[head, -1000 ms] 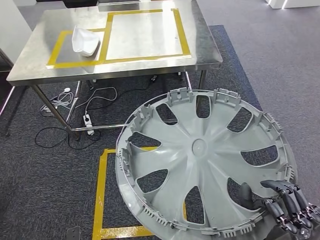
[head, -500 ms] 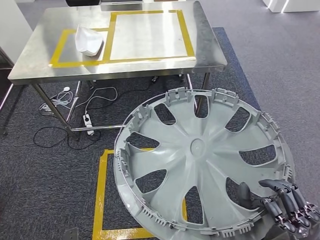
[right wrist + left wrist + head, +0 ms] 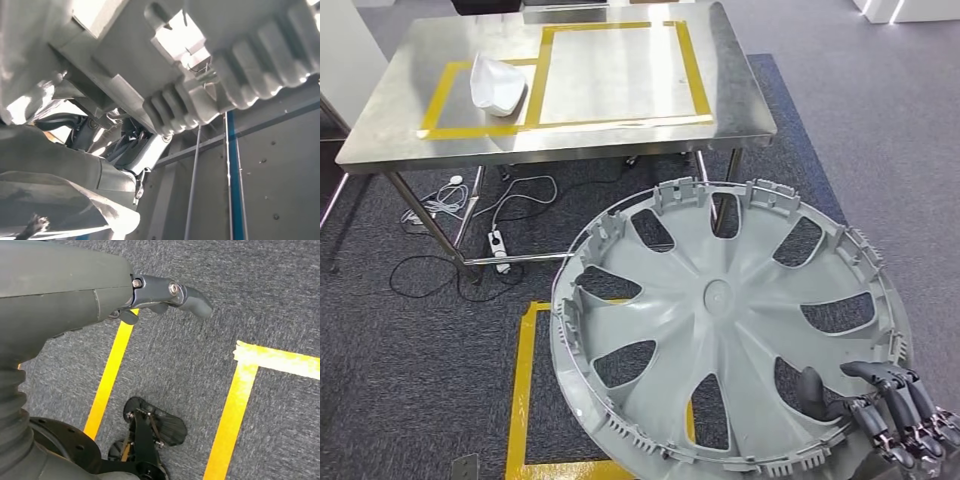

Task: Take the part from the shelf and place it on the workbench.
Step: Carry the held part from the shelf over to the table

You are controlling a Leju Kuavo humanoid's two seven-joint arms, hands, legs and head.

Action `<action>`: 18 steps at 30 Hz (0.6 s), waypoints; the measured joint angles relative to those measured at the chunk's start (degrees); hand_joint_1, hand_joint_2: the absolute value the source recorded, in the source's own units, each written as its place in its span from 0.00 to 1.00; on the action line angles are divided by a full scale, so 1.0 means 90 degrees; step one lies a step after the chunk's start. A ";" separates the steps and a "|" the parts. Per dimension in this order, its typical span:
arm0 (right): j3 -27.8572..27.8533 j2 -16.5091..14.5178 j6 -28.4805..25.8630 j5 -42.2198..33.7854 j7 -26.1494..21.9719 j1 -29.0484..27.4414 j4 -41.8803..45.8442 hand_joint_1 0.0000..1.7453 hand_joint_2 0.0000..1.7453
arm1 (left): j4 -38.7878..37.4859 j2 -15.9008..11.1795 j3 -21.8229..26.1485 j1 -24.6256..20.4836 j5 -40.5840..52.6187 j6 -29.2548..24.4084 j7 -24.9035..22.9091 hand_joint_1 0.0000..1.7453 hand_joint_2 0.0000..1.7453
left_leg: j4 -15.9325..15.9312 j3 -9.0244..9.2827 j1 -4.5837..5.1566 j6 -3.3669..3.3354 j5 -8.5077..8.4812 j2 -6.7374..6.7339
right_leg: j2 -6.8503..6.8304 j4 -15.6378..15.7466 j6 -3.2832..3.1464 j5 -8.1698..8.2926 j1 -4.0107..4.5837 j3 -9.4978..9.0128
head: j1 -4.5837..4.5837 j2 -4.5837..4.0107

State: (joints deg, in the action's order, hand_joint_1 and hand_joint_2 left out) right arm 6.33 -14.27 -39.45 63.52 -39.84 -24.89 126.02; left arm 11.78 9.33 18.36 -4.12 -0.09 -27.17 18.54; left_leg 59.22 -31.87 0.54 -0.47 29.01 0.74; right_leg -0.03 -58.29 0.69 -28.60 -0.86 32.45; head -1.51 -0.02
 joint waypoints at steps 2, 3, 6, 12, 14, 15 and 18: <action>0.0002 0.0000 0.0000 0.0000 0.0000 0.0001 0.0001 1.00 1.00 | 0.0000 -0.0005 0.0000 -0.0006 0.0000 0.0000 0.0001 0.00 1.00 | 0.0464 -0.0197 -0.0027 0.0080 0.0260 -0.0009 | -0.0027 0.0031 -0.0061 -0.0017 -0.0032 -0.0058 | -0.0026 0.0000; 0.0002 0.0000 0.0000 0.0000 -0.0001 0.0002 0.0001 1.00 1.00 | 0.0000 -0.0006 0.0000 -0.0003 0.0000 0.0000 0.0002 0.00 1.00 | 0.0867 -0.0394 -0.0048 0.0115 0.0439 -0.0014 | -0.0036 0.0033 -0.0086 -0.0036 -0.0034 -0.0078 | -0.0038 0.0000; 0.0001 0.0000 0.0000 -0.0004 -0.0001 -0.0003 -0.0001 1.00 1.00 | 0.0000 -0.0008 0.0000 0.0023 0.0000 0.0001 0.0002 0.00 1.00 | 0.1683 -0.0864 -0.0121 0.0191 0.0593 -0.0019 | -0.0036 0.0031 -0.0101 -0.0095 -0.0040 -0.0142 | -0.0038 0.0000; 0.0002 0.0000 0.0000 -0.0012 0.0001 -0.0007 -0.0002 1.00 1.00 | 0.0000 -0.0001 0.0000 0.0015 0.0008 0.0005 0.0018 0.00 1.00 | 0.0069 -0.0210 -0.0132 0.0158 -0.0234 -0.0040 | -0.0014 0.0028 0.0104 -0.0262 -0.0053 -0.0295 | -0.0039 0.0000; 0.0002 0.0000 0.0000 -0.0016 0.0002 -0.0008 -0.0002 1.00 1.00 | 0.0000 -0.0001 0.0000 0.0015 0.0010 0.0003 0.0019 0.00 1.00 | 0.0022 -0.0209 -0.0120 0.0061 -0.0198 -0.0040 | -0.0021 0.0055 0.0185 -0.0274 -0.0055 -0.0312 | -0.0024 0.0000; 0.0002 0.0000 0.0000 -0.0018 0.0002 -0.0008 -0.0002 1.00 1.00 | 0.0000 0.0001 0.0001 0.0023 0.0010 0.0001 0.0019 0.00 1.00 | -0.0004 -0.0190 -0.0127 0.0019 -0.0196 -0.0039 | -0.0023 0.0039 0.0214 -0.0300 -0.0061 -0.0307 | -0.0010 0.0000; -0.0001 0.0001 0.0000 -0.0022 0.0002 -0.0006 -0.0004 1.00 1.00 | 0.0000 0.0007 0.0002 0.0015 0.0015 0.0000 0.0019 0.00 1.00 | -0.0060 -0.0115 -0.0136 -0.0116 -0.0157 -0.0043 | -0.0014 -0.0784 0.0259 -0.0679 -0.0064 0.0133 | 0.0036 0.0000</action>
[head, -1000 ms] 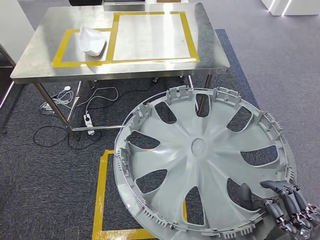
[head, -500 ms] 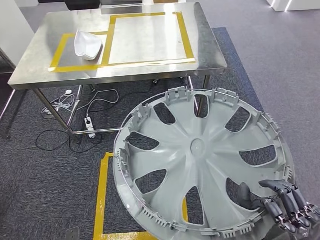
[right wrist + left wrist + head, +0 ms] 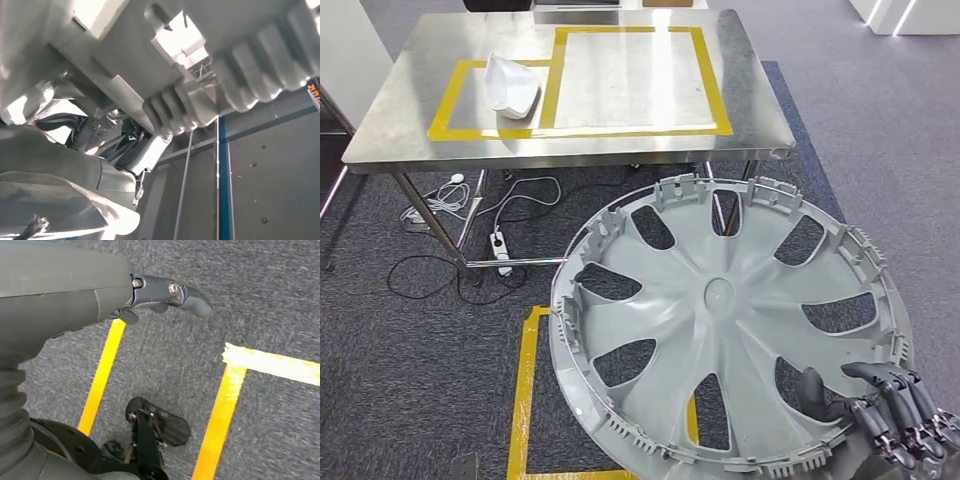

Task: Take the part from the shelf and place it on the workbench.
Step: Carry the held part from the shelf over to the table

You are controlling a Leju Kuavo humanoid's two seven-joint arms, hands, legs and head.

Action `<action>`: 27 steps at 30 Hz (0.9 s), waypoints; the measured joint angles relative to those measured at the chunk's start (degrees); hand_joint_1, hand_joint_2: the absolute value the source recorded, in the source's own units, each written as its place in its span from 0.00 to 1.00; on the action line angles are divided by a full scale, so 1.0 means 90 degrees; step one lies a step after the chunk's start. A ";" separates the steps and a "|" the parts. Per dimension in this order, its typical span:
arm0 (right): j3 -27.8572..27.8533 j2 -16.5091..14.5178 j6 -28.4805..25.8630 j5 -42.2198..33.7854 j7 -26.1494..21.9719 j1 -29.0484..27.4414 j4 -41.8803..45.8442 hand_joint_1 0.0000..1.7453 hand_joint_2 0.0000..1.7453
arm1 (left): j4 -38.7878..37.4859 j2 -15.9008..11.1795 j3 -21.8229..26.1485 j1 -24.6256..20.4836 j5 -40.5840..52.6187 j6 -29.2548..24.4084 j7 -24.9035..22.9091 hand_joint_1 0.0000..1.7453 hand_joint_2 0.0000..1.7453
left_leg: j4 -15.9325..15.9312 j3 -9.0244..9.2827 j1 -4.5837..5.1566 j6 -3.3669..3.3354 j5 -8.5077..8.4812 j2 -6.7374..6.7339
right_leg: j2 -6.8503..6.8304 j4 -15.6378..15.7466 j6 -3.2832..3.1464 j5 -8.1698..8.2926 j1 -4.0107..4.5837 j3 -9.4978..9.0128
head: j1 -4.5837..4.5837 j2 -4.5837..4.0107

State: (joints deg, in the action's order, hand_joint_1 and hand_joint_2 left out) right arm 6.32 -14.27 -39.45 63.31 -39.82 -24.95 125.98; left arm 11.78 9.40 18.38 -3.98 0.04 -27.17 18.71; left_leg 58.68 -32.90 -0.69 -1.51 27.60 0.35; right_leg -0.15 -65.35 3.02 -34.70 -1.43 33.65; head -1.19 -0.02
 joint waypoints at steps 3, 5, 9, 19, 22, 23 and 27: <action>-0.0001 0.0001 0.0000 -0.0009 0.0000 -0.0005 -0.0011 1.00 1.00 | 0.0000 0.0005 0.0001 -0.0001 0.0004 -0.0002 -0.0002 0.00 1.00 | -0.0001 0.0066 0.0036 -0.0063 0.0076 0.0002 | 0.0004 -0.1059 0.0000 -0.0210 0.0008 0.0710 | 0.0011 0.0000; -0.0001 0.0002 0.0000 -0.0015 0.0000 -0.0008 -0.0015 1.00 1.00 | 0.0000 0.0008 0.0002 0.0005 0.0006 -0.0002 -0.0002 0.00 1.00 | -0.0001 0.0170 0.0051 -0.0059 0.0147 0.0020 | 0.0004 -0.0683 -0.0040 0.0229 0.0021 0.0655 | 0.0012 0.0000; 0.0002 0.0005 0.0000 -0.0026 0.0000 -0.0002 -0.0018 1.00 1.00 | -0.0002 0.0033 0.0004 0.0001 0.0015 -0.0005 -0.0004 0.00 1.00 | 0.0005 0.0301 0.0079 0.0042 0.0303 0.0042 | 0.0002 0.0614 -0.0165 0.0771 0.0086 0.0066 | -0.0002 0.0000; 0.0012 0.0009 0.0000 -0.0024 -0.0001 -0.0016 -0.0020 1.00 1.00 | -0.0002 0.0024 0.0011 0.0011 0.0032 -0.0010 -0.0001 0.00 1.00 | 0.1834 -0.0757 0.0021 0.0312 0.0804 0.0010 | -0.0003 0.0809 -0.0345 0.0461 0.0024 -0.0392 | -0.0093 0.0000; 0.0013 0.0009 0.0000 -0.0025 -0.0001 -0.0015 -0.0021 1.00 1.00 | -0.0004 0.0022 0.0016 0.0027 0.0032 -0.0010 -0.0001 0.00 1.00 | 0.0850 -0.0504 0.0018 0.0271 -0.0028 0.0008 | 0.0015 0.0813 -0.0280 0.0289 0.0026 -0.0598 | -0.0091 0.0000; 0.0014 0.0009 0.0000 -0.0026 -0.0001 -0.0013 -0.0021 1.00 1.00 | -0.0005 0.0021 0.0019 0.0028 0.0032 -0.0011 -0.0001 0.00 1.00 | 0.0509 -0.0371 0.0033 0.0238 -0.0151 0.0004 | 0.0019 0.0815 -0.0243 0.0234 0.0033 -0.0632 | -0.0093 0.0000; 0.0017 0.0012 0.0000 -0.0026 0.0000 -0.0008 -0.0027 1.00 1.00 | -0.0007 0.0021 0.0026 0.0031 0.0032 -0.0012 -0.0002 0.00 1.00 | 0.0096 -0.0161 0.0060 0.0084 -0.0043 0.0001 | 0.0008 0.0838 -0.0096 0.0207 0.0038 -0.0709 | -0.0077 0.0000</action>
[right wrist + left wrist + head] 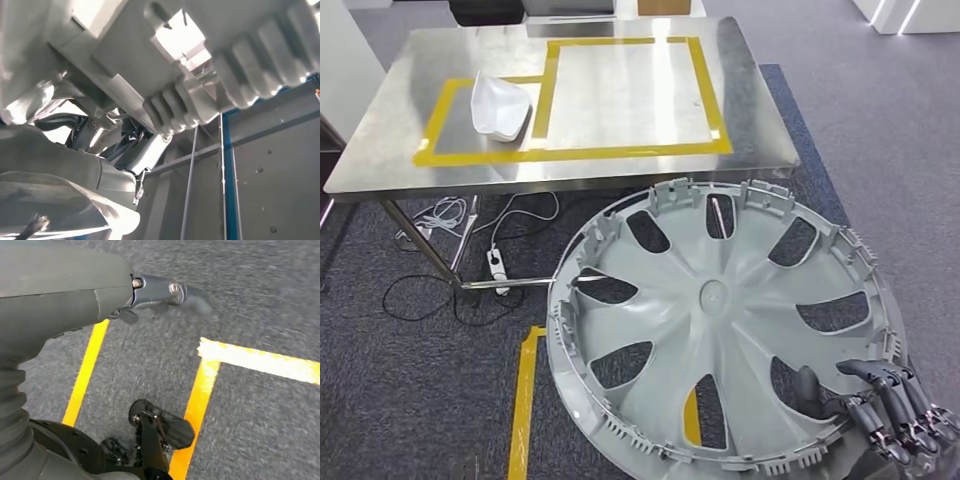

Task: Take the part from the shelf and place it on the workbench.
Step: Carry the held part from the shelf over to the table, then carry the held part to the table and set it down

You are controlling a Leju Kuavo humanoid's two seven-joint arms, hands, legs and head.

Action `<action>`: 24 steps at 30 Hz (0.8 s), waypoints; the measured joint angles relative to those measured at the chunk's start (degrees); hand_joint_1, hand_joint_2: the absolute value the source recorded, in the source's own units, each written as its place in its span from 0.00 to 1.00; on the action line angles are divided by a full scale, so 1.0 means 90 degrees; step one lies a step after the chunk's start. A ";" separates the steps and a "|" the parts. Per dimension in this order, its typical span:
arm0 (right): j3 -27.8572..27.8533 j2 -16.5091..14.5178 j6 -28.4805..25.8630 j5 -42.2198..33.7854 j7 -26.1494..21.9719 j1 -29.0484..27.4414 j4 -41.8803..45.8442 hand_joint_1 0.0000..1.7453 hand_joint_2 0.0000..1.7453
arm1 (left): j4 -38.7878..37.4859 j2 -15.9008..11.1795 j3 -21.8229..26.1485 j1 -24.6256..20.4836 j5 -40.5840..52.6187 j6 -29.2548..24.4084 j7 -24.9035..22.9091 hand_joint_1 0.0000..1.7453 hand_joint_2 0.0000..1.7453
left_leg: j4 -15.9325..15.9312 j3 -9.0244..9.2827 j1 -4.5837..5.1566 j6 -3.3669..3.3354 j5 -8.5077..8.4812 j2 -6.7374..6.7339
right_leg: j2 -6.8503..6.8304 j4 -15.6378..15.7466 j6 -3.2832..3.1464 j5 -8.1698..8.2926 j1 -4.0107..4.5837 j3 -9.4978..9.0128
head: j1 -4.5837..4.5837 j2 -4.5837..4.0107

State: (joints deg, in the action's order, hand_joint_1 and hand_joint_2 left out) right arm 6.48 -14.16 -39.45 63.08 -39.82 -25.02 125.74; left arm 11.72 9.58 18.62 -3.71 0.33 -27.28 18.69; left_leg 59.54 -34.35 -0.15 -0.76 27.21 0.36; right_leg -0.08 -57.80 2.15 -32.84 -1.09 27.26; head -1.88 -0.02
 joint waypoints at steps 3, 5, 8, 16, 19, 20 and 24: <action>0.0003 0.0005 -0.0001 0.0002 0.0000 0.0011 -0.0002 1.00 1.00 | 0.0000 0.0004 0.0007 -0.0006 0.0004 -0.0001 0.0001 0.00 1.00 | -0.0087 0.0157 -0.0034 -0.0108 0.0058 0.0019 | 0.0001 -0.0578 0.0068 -0.0191 -0.0005 0.0315 | 0.0028 0.0000; 0.0004 0.0007 -0.0001 0.0002 0.0001 0.0013 -0.0003 1.00 1.00 | 0.0000 0.0010 0.0008 -0.0018 0.0007 -0.0002 0.0002 0.00 1.00 | -0.0090 0.0222 -0.0025 -0.0155 0.0132 0.0015 | 0.0002 -0.1361 0.0091 -0.0467 -0.0002 0.0860 | 0.0045 0.0000; 0.0004 0.0007 0.0000 0.0002 0.0006 0.0003 -0.0004 1.00 1.00 | 0.0000 0.0013 0.0012 -0.0007 0.0007 -0.0002 0.0002 0.00 1.00 | -0.0089 0.0397 -0.0009 -0.0162 0.0278 0.0024 | 0.0002 -0.1581 0.0087 -0.0277 0.0002 0.1321 | 0.0046 0.0000; 0.0021 0.0010 0.0000 -0.0019 0.0007 -0.0001 -0.0019 1.00 1.00 | 0.0000 0.0022 0.0066 -0.0033 0.0060 0.0004 0.0015 0.00 1.00 | 0.0039 0.0720 0.0002 0.0060 0.0567 0.0024 | 0.0006 -0.0205 -0.0204 0.0542 0.0057 0.0842 | 0.0028 0.0001; 0.0025 0.0010 0.0000 -0.0011 0.0006 0.0007 -0.0019 1.00 1.00 | 0.0000 0.0019 0.0071 -0.0050 0.0098 0.0009 0.0019 0.00 1.00 | 0.0823 0.0327 -0.0023 0.0154 0.0792 0.0017 | -0.0010 -0.0115 -0.0288 0.0470 0.0030 0.0647 | 0.0007 0.0002; 0.0027 0.0010 0.0000 -0.0009 0.0005 0.0010 -0.0019 1.00 1.00 | 0.0000 0.0018 0.0073 -0.0048 0.0110 0.0011 0.0019 0.00 1.00 | 0.1193 0.0087 -0.0033 0.0185 0.0955 0.0016 | -0.0010 -0.0106 -0.0300 0.0430 0.0030 0.0600 | 0.0000 0.0002; 0.0029 0.0010 0.0000 -0.0007 0.0007 0.0008 -0.0019 1.00 1.00 | 0.0000 0.0015 0.0078 -0.0017 0.0131 0.0022 0.0019 0.00 1.00 | 0.1268 -0.0317 -0.0041 0.0201 0.0746 0.0014 | 0.0019 -0.0104 -0.0281 0.0223 0.0033 0.0331 | 0.0002 0.0002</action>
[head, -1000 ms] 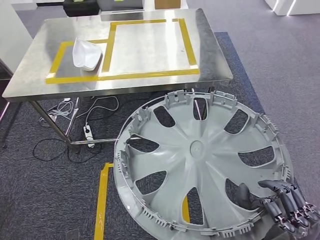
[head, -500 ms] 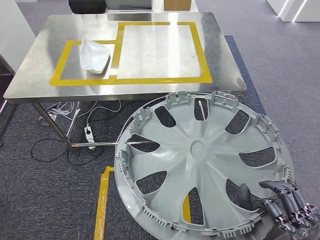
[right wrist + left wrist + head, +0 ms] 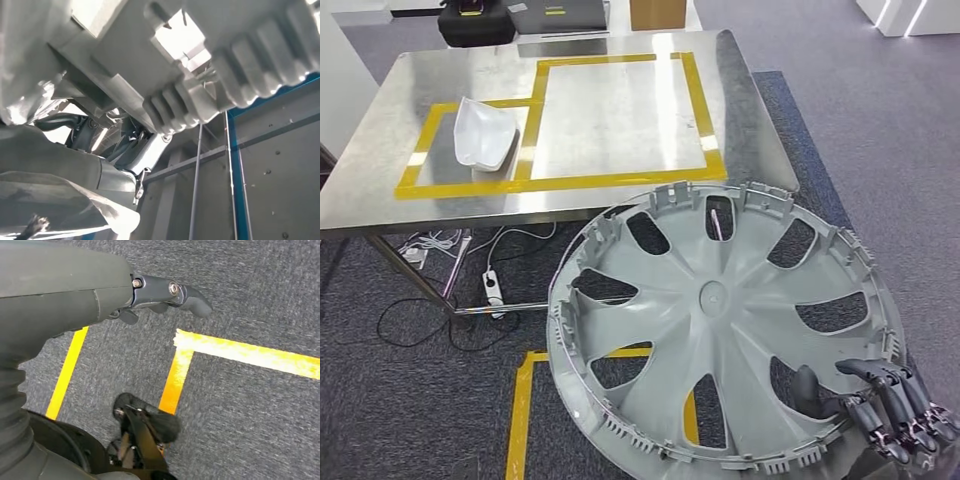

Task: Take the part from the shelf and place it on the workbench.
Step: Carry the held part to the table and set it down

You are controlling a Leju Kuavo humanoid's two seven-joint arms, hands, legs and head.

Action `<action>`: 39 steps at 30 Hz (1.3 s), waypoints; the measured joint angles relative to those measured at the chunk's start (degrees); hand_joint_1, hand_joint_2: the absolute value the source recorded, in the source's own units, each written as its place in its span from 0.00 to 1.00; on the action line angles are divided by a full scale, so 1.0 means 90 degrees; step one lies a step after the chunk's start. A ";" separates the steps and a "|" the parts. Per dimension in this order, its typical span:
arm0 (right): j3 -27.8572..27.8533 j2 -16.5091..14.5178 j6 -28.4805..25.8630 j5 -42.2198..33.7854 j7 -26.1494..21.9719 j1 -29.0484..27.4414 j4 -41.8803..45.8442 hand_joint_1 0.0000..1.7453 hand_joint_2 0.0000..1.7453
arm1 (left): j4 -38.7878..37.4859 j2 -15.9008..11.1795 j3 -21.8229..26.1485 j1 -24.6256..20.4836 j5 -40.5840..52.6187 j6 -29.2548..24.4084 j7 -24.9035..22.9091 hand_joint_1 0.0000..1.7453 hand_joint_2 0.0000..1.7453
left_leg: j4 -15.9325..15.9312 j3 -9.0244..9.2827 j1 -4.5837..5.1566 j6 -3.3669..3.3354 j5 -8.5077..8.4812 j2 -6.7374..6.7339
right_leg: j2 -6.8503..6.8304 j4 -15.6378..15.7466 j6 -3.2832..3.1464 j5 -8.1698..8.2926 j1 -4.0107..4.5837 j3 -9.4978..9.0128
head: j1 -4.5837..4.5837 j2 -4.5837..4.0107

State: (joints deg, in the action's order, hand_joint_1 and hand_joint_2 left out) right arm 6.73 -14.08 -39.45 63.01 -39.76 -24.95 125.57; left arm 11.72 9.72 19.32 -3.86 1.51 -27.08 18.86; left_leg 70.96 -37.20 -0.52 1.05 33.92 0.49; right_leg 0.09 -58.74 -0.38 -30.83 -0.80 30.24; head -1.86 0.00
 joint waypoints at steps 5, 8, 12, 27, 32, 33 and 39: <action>0.0006 0.0001 0.0000 -0.0001 -0.0001 0.0011 -0.0001 1.00 1.00 | -0.0001 -0.0010 0.0007 0.0016 0.0003 0.0005 0.0002 0.00 1.00 | -0.1140 0.0237 0.0101 -0.0199 -0.0680 -0.0020 | -0.0004 0.0022 0.0149 -0.0194 0.0008 -0.0246 | 0.0003 -0.0001; 0.0012 0.0002 -0.0001 -0.0001 0.0000 0.0016 -0.0001 1.00 1.00 | -0.0001 -0.0010 0.0013 0.0021 0.0003 0.0004 0.0006 0.00 1.00 | -0.1304 0.0399 0.0085 -0.0339 -0.0721 -0.0010 | -0.0014 -0.0205 0.0272 -0.0170 0.0009 -0.0212 | 0.0014 -0.0001; 0.0010 0.0014 -0.0002 -0.0007 0.0000 0.0053 -0.0002 1.00 1.00 | 0.0000 0.0004 0.0015 -0.0021 0.0004 0.0012 0.0010 0.00 1.00 | -0.1383 0.0556 0.0073 -0.0446 -0.0633 -0.0007 | -0.0011 -0.1410 0.0354 -0.0678 0.0004 0.0635 | 0.0095 -0.0002; 0.0076 0.0022 0.0000 0.0004 0.0005 0.0076 -0.0029 1.00 1.00 | 0.0000 0.0012 0.0020 -0.0043 0.0051 0.0015 0.0010 0.00 1.00 | -0.0053 0.0356 0.0033 -0.0037 0.0248 -0.0021 | -0.0042 0.0037 0.0003 0.0130 -0.0006 0.0123 | 0.0042 -0.0002; 0.0118 0.0024 0.0000 -0.0030 0.0009 0.0083 -0.0075 1.00 1.00 | -0.0001 0.0012 0.0022 0.0000 0.0060 0.0026 0.0010 0.00 1.00 | -0.0543 0.0102 -0.0017 0.0004 -0.0350 -0.0028 | -0.0008 0.0041 0.0072 -0.0146 -0.0028 -0.0190 | 0.0041 -0.0002; 0.0130 0.0028 0.0001 -0.0038 0.0009 0.0096 -0.0085 1.00 1.00 | -0.0004 0.0014 0.0022 0.0001 0.0060 0.0030 0.0009 0.00 1.00 | -0.0841 0.0148 -0.0005 -0.0009 -0.0500 -0.0037 | -0.0008 0.0044 0.0106 -0.0204 -0.0028 -0.0244 | 0.0040 -0.0002; 0.0245 0.0105 0.0000 -0.0125 0.0011 0.0252 -0.0176 1.00 1.00 | -0.0010 0.0026 0.0027 -0.0011 0.0093 0.0042 0.0010 0.00 1.00 | -0.1180 0.0339 0.0027 -0.0306 -0.0633 -0.0029 | -0.0021 -0.0153 0.0314 -0.0395 -0.0025 -0.0332 | 0.0063 -0.0002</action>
State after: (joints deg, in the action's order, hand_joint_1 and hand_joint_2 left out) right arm 8.94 -13.13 -39.45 61.89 -39.66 -22.68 123.99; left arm 11.63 9.95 19.56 -3.96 2.35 -26.70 18.95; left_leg 60.34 -34.15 -0.28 -1.70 28.22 0.22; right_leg -0.10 -60.12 2.45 -34.39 -1.02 27.25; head -1.29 -0.02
